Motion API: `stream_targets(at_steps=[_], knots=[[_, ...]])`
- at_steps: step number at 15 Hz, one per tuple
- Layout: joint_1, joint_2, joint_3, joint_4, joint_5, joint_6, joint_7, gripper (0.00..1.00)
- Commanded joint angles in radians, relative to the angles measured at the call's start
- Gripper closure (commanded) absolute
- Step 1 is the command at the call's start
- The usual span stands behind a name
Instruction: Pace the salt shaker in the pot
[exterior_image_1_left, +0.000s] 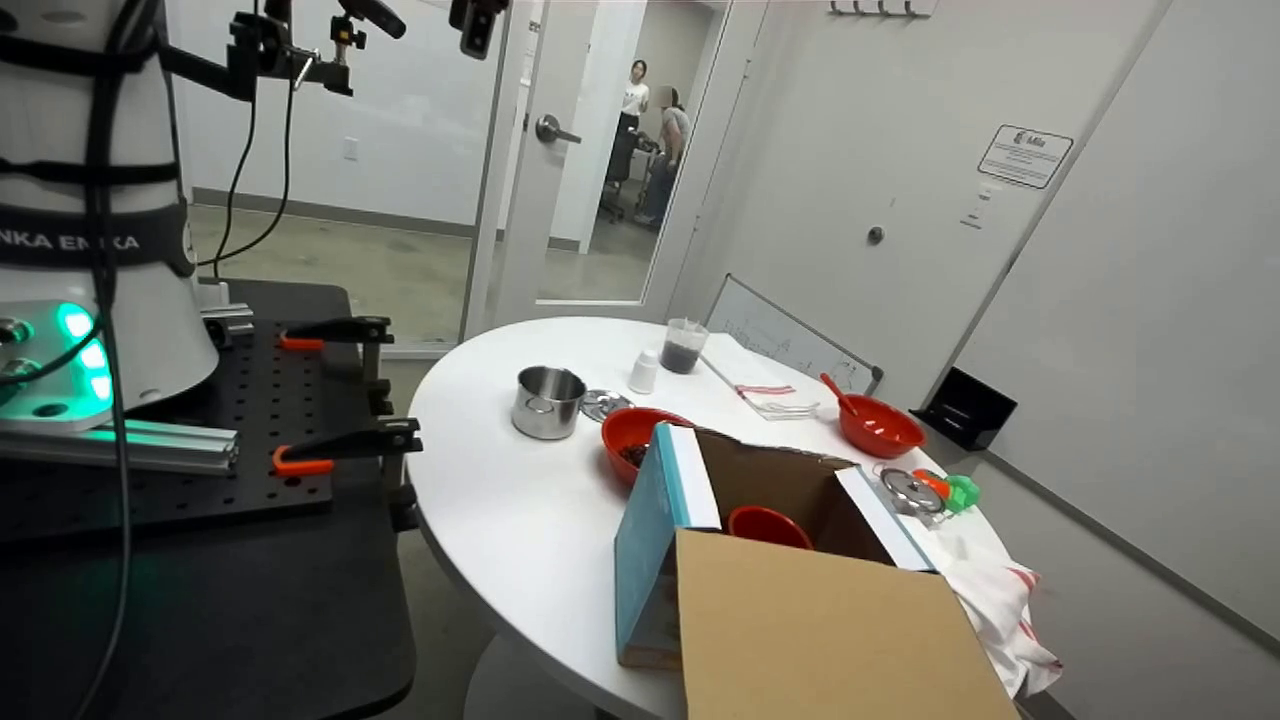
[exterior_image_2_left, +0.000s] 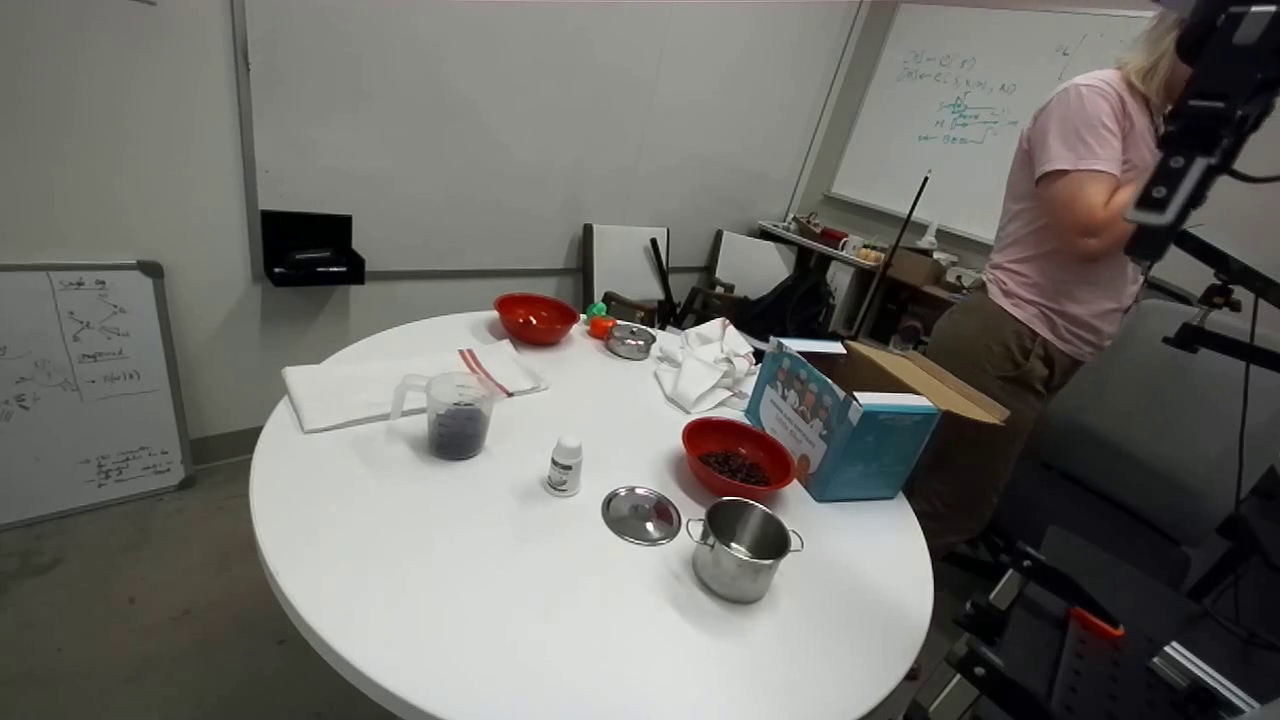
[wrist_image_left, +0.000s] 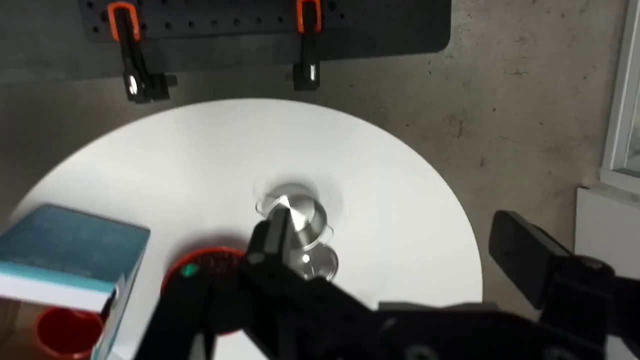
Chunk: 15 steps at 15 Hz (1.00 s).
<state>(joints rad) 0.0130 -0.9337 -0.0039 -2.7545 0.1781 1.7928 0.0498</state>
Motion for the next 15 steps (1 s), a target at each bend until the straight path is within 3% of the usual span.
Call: stream_targets(at_steps=[1, 5, 7, 8, 11, 15], knots=[[0.062, 0.218, 0.096, 0.162, 0.027, 0.130, 0.022, 0.00], [0.092, 0.420, 0.212, 0.336, -0.006, 0.202, 0.111, 0.00], [0.068, 0.532, 0.269, 0.446, -0.015, 0.179, 0.161, 0.00], [0.106, 0.390, 0.216, 0.315, -0.007, 0.202, 0.124, 0.00], [0.105, 0.509, 0.243, 0.408, -0.009, 0.202, 0.154, 0.00], [0.099, 0.531, 0.241, 0.426, -0.010, 0.199, 0.154, 0.00]])
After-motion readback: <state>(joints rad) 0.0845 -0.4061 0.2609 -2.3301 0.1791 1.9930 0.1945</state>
